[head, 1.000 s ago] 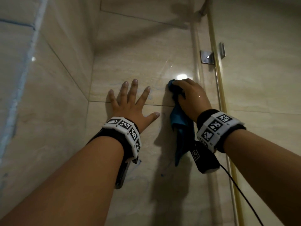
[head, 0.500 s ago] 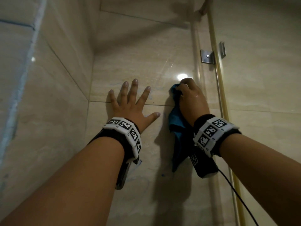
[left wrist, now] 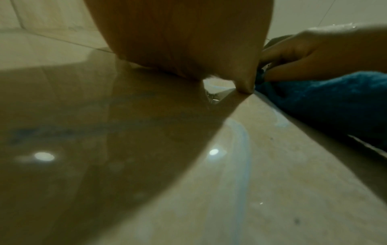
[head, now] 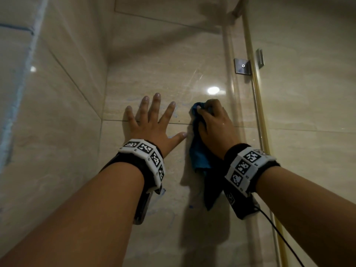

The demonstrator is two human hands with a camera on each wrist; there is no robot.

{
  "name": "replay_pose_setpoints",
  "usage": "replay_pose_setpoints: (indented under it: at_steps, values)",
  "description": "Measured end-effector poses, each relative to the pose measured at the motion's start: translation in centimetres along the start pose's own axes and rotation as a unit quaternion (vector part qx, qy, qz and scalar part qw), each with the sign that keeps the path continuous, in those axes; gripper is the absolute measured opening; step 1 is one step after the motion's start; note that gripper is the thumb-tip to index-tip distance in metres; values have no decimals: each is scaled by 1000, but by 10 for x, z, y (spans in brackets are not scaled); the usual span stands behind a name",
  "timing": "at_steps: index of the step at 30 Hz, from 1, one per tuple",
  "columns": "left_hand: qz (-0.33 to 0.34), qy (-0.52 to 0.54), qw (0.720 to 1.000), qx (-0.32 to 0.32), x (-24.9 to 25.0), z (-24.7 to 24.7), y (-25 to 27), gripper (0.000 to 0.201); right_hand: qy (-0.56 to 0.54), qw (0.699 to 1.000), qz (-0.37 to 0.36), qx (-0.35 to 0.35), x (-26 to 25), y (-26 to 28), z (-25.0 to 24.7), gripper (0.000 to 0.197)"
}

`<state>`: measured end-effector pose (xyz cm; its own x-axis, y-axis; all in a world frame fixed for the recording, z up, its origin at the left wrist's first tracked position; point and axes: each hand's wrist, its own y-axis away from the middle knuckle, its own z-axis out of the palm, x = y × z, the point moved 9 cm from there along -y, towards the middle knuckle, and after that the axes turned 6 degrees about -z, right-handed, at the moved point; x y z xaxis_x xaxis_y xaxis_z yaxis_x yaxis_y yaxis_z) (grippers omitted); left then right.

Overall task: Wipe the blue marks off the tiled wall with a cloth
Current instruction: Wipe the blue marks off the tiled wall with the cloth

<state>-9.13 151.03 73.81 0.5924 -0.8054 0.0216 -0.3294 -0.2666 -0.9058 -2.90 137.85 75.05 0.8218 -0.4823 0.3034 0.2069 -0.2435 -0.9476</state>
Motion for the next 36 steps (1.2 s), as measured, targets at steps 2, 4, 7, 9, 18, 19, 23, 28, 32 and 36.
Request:
replay_pose_setpoints:
  at_steps: [2, 4, 7, 9, 18, 19, 23, 28, 32, 36]
  values:
    - [0, 1, 1000, -4, 0, -1, 0, 84, -5, 1000, 25, 8, 12, -6, -6, 29]
    - [0, 1, 1000, -5, 0, -1, 0, 84, -33, 996, 71, 35, 33, -13, -15, 25]
    - [-1, -1, 1000, -3, 0, -1, 1, 84, -1, 994, 107, 34, 55, -22, -18, 30]
    - [-1, 0, 1000, -8, -1, 0, 0, 84, 3, 993, 111, 27, 54, -28, -15, 32]
    - [-3, 1, 1000, -4, -1, 0, 0, 85, 30, 998, 26, -44, 16, -13, 3, 52]
    - [-3, 3, 1000, -5, -1, 0, 0, 85, 25, 998, 38, -32, 21, -12, 1, 52]
    - [-4, 4, 1000, -6, -1, 0, 0, 85, 7, 994, 104, -25, 35, -27, -3, 49]
    - [-10, 0, 1000, -12, -1, 2, -1, 86, -23, 998, 56, -22, 4, -52, 3, 43]
    - [-12, -8, 1000, -8, 0, 1, 1, 87, -22, 1000, 11, -12, -7, -39, 3, 40]
    - [-19, -20, 999, -21, 1, 1, 2, 86, -30, 1000, -5, -1, -1, -17, 0, 34]
